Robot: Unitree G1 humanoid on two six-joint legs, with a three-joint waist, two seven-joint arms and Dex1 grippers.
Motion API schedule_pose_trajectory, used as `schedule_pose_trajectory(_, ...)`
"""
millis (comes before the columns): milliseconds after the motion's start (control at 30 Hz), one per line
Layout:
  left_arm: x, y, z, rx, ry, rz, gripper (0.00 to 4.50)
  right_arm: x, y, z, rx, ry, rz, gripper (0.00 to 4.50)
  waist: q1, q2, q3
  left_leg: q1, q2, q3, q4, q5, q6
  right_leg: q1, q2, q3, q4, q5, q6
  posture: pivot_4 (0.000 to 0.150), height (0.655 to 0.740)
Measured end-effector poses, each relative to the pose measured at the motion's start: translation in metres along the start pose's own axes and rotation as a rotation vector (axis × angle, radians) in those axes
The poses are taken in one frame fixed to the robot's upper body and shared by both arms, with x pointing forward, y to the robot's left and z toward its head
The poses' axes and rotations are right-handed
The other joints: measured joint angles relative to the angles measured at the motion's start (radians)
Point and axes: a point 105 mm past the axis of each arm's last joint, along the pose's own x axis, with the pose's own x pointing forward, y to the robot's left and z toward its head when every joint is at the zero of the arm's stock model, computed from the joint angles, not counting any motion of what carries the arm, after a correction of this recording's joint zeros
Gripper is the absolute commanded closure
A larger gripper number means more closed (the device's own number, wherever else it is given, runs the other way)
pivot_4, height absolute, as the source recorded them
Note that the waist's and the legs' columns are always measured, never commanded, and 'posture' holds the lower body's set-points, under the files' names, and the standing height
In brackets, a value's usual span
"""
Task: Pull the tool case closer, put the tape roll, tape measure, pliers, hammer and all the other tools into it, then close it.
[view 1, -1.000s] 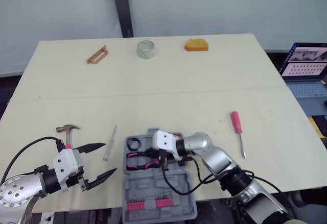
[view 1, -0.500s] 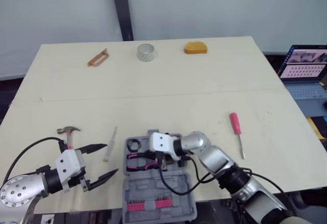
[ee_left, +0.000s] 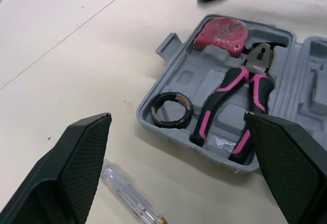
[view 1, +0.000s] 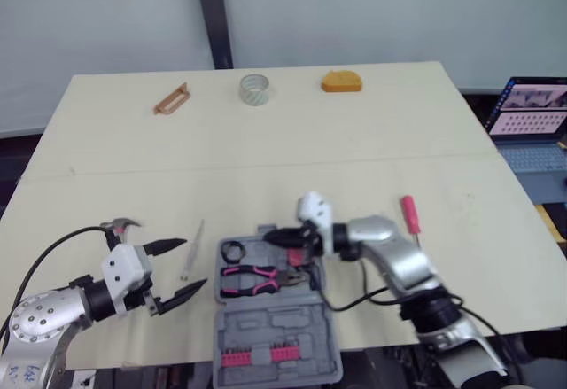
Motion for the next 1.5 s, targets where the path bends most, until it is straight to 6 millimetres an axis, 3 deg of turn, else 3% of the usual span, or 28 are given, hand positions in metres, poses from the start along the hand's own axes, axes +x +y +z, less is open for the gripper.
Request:
schedule_pose_trajectory(100, -0.020, 0.017, -0.015, -0.074, 0.046, 0.114, 0.00, -0.062, -0.017, -0.023, 0.113, 0.084, -0.162, 2.26, 0.011, -0.001, 0.001, 0.000, 0.000, 0.001, -0.002, 0.000, 0.000, 0.000, 0.000, 0.000, -0.002, 0.000, 0.000, 0.150, 0.7400)
schedule_pose_trajectory(233, -0.046, 0.034, -0.034, -0.140, 0.096, 0.243, 0.00, -0.115, -0.023, -0.043, 0.190, 0.141, -0.301, 0.07, 0.010, -0.002, 0.002, 0.003, 0.001, 0.005, -0.004, 0.000, 0.000, 0.000, 0.000, 0.000, -0.003, 0.000, 0.000, 0.150, 0.7400)
schedule_pose_trajectory(367, -0.093, 0.057, -0.057, -0.207, 0.163, 0.430, 0.00, -0.182, -0.038, -0.066, 0.279, 0.185, -0.523, 0.02, 0.013, -0.003, 0.003, 0.003, 0.001, 0.007, -0.004, -0.001, 0.001, 0.000, 0.000, 0.001, -0.004, 0.000, 0.000, 0.150, 0.7400)
schedule_pose_trajectory(433, -0.108, 0.063, -0.067, -0.230, 0.183, 0.479, 0.00, -0.205, -0.045, -0.069, 0.280, 0.181, -0.602, 0.02, 0.015, -0.003, 0.003, 0.004, 0.001, 0.007, -0.004, -0.001, 0.001, 0.000, 0.000, 0.001, -0.003, 0.000, 0.000, 0.150, 0.7400)
schedule_pose_trajectory(767, -0.153, 0.074, -0.091, -0.271, 0.228, 0.639, 0.00, -0.272, -0.050, -0.103, 0.337, 0.243, -0.813, 0.02, 0.015, -0.004, 0.004, 0.004, 0.001, 0.008, -0.004, 0.000, 0.001, 0.000, -0.001, 0.001, -0.003, 0.000, 0.000, 0.150, 0.7400)
schedule_pose_trajectory(1500, -0.148, 0.084, -0.090, -0.248, 0.198, 0.645, 0.00, -0.269, -0.058, -0.103, 0.295, 0.258, -0.808, 0.02, 0.015, -0.004, 0.004, 0.005, 0.001, 0.008, -0.004, 0.000, 0.001, 0.000, -0.001, 0.001, -0.002, 0.000, 0.000, 0.150, 0.7400)
